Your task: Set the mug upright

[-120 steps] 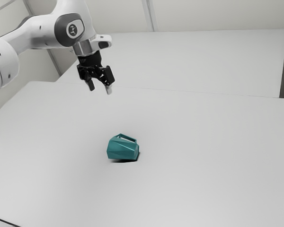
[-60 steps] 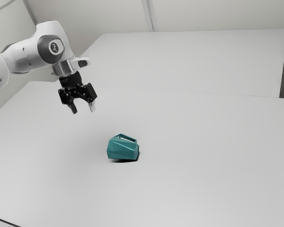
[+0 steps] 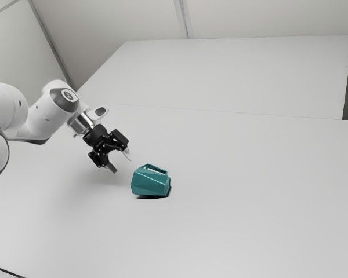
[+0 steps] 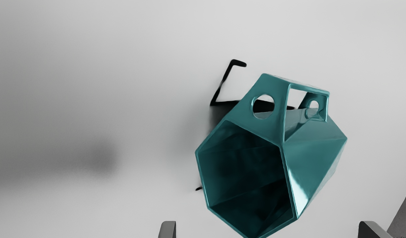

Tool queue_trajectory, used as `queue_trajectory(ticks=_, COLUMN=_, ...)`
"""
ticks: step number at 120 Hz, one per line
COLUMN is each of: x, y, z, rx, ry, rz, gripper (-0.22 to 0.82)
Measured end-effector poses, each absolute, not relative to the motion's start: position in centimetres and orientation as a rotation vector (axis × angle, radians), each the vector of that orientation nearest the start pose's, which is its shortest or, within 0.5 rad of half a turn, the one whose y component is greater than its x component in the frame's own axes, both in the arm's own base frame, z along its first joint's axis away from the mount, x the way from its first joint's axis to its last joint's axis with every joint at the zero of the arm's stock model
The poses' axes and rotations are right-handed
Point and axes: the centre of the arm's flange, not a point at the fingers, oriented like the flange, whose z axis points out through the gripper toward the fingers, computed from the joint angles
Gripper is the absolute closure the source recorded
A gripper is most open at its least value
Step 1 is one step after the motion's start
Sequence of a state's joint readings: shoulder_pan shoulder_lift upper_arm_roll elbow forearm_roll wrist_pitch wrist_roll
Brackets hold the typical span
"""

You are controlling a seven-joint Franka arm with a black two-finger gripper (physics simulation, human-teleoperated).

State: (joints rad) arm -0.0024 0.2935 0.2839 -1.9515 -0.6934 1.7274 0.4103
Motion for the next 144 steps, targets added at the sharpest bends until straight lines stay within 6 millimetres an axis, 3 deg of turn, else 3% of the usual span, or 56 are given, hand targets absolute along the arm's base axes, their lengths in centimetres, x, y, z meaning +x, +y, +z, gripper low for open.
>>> queue_trajectory(ticks=24, x=55.0, y=9.6, z=29.9, rx=2.34, ry=0.213, rz=-0.263, gripper=0.0)
queue_trajectory(ticks=58, x=55.1, y=8.5, z=29.6, rx=2.249, ry=0.165, rz=-0.175, gripper=0.0)
queue_trajectory(ticks=144, x=53.8, y=5.0, z=28.4, rx=2.138, ry=0.06, rz=-0.139, gripper=0.0)
